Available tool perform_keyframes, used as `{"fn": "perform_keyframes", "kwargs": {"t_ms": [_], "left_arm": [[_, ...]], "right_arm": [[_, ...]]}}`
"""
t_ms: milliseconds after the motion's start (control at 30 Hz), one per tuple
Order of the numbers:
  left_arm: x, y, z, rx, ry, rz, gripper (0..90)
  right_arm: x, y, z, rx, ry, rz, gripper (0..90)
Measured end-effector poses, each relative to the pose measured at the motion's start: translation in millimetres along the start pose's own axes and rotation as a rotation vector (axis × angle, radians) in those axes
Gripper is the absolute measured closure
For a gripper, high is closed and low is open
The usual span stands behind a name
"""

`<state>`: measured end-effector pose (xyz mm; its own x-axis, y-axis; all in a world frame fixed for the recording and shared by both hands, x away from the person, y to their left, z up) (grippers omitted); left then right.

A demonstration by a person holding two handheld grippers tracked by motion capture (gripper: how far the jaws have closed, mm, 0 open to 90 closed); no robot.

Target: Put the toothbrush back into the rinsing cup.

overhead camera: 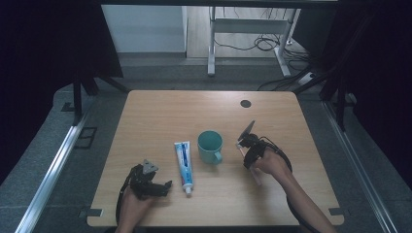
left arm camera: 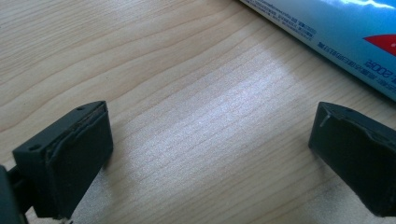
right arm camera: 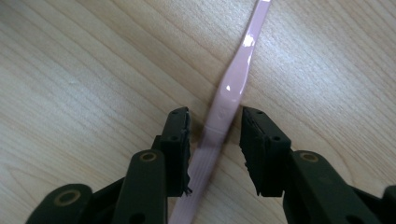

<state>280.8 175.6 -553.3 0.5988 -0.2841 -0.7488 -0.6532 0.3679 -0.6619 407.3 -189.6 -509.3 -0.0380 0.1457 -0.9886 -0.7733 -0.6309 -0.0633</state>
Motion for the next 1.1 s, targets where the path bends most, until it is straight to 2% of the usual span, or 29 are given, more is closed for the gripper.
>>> {"fn": "perform_keyframes", "kwargs": {"t_ms": [333,567,767,1100], "left_arm": [[0.0,0.0,0.0,0.0,0.0,0.0,0.0],[0.0,0.0,0.0,0.0,0.0,0.0,0.0],[0.0,0.0,0.0,0.0,0.0,0.0,0.0],[0.0,0.0,0.0,0.0,0.0,0.0,0.0]], "right_arm": [[1.0,-5.1,2.4,-0.003,0.044,0.047,77.0],[1.0,-5.4,3.6,0.0,0.045,0.059,78.8],[-1.0,-3.4,0.0,0.005,0.024,0.035,78.8],[-13.3,1.3,-1.5,-0.019,-0.009,-0.01,78.8]]}}
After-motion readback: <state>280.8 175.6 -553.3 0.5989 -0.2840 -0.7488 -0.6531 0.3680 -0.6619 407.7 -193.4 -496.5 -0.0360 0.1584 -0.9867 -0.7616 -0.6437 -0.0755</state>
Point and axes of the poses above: each handheld gripper's, and its own axes: x roughly forward along the jaws, y roughly out of its underside, z roughly to its left, the point moved 1 cm from there along x, roughly forward along the jaws, and after that the axes turned 5 degrees about -y, right-handed, at the moved point
